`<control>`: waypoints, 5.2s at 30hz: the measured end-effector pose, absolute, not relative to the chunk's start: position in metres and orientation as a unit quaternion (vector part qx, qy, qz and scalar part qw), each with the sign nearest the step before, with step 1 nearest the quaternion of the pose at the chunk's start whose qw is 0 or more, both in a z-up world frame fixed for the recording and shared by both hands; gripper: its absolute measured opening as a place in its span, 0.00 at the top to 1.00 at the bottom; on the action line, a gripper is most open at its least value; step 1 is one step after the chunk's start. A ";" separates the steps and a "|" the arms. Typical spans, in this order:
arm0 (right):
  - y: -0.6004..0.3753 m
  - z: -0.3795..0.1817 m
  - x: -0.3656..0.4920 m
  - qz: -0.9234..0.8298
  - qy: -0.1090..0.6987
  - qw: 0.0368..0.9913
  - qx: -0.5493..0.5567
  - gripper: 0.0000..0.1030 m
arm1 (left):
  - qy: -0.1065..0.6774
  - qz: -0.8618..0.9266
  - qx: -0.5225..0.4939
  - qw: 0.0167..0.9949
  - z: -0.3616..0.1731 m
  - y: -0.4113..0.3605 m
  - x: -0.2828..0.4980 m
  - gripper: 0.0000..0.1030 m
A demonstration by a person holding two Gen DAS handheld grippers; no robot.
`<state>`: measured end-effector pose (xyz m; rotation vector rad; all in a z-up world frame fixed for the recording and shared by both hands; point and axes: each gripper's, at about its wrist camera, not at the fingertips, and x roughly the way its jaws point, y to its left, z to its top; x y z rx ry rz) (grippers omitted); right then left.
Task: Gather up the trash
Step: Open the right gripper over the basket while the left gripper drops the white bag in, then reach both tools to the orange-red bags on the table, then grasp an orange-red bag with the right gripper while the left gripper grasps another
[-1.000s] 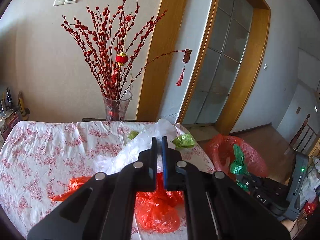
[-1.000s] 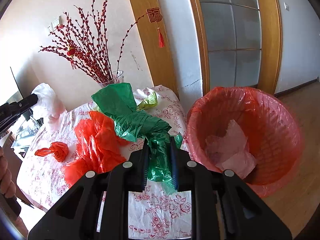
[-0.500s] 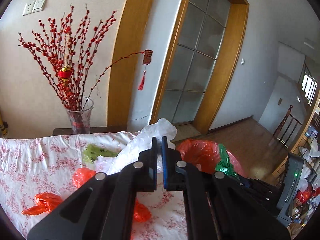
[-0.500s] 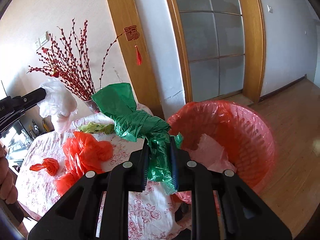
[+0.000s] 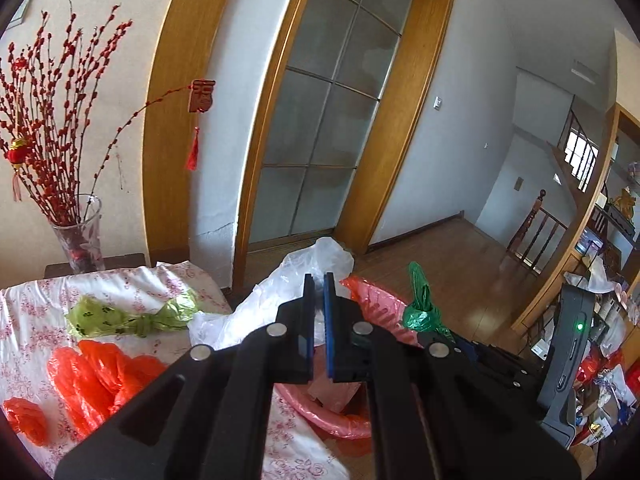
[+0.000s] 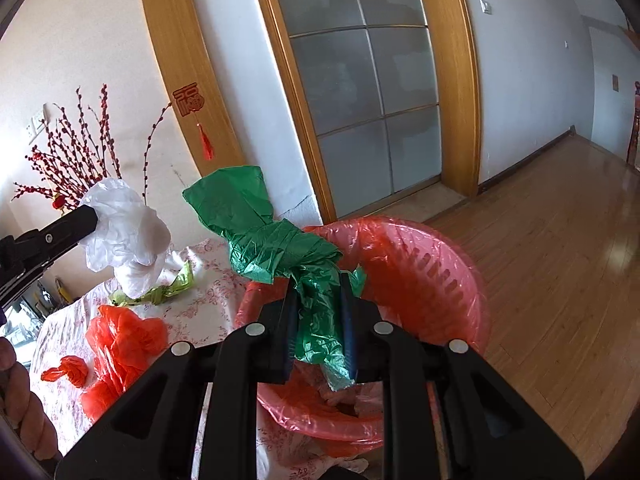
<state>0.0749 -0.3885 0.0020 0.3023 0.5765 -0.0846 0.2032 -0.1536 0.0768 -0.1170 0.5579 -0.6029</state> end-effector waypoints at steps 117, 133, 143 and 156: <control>-0.202 -0.079 0.125 0.100 0.399 0.908 0.076 0.71 | 0.299 -0.031 -0.038 0.953 -0.008 0.059 0.131 0.37; -0.233 -0.064 0.108 0.087 0.367 0.922 0.089 0.54 | 0.306 -0.042 -0.041 0.950 -0.010 0.054 0.131 0.37; -0.201 -0.084 0.131 0.095 0.398 0.912 0.041 0.56 | 0.310 -0.048 -0.040 0.949 -0.010 0.047 0.129 0.37; -0.214 -0.065 0.123 0.081 0.361 0.928 0.035 0.73 | 0.331 -0.078 -0.052 0.939 -0.017 0.023 0.143 0.37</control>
